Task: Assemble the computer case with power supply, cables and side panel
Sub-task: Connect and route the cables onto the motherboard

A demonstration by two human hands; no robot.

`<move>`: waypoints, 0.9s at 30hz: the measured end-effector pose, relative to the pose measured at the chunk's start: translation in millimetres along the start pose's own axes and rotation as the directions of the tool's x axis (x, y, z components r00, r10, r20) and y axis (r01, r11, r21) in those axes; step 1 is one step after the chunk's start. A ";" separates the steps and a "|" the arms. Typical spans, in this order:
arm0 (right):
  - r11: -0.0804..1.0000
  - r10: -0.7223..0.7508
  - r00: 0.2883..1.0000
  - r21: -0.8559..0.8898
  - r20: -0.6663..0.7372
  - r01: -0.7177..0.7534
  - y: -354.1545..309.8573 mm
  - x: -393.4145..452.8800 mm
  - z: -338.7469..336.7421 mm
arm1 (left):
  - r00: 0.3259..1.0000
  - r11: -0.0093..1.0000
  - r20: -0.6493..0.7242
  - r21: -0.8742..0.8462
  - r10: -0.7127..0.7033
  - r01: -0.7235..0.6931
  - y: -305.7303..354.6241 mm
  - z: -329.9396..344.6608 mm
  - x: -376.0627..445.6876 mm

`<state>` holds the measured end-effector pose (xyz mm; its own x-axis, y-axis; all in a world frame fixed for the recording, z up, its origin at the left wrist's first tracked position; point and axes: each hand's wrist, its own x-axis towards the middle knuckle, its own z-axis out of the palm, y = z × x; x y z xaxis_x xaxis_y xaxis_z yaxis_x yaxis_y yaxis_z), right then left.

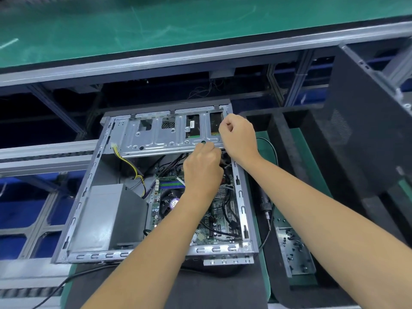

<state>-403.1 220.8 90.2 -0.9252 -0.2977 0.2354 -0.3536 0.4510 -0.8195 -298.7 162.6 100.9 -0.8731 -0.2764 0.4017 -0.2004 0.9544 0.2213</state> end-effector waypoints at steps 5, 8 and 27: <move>1.000 0.015 1.000 0.001 0.005 -0.015 -1.3 -0.7 0.0 | 1.000 1.000 -0.006 -0.021 0.015 -0.015 -6.1 0.0 -1.1; 1.000 0.014 1.000 0.004 0.003 -0.014 -1.7 -0.6 -1.5 | 0.998 0.998 -0.019 -0.024 0.055 -0.055 -5.7 0.6 -1.1; 0.999 -0.009 1.000 0.047 0.022 0.008 2.9 0.9 0.1 | 0.989 0.990 -0.055 0.026 0.139 -0.138 -8.6 9.4 -0.6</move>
<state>-405.0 221.7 88.0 -0.9186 -0.3205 0.2311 -0.3541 0.4082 -0.8415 -300.6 155.6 90.3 -0.8669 -0.1468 0.4764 -0.0898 0.9860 0.1404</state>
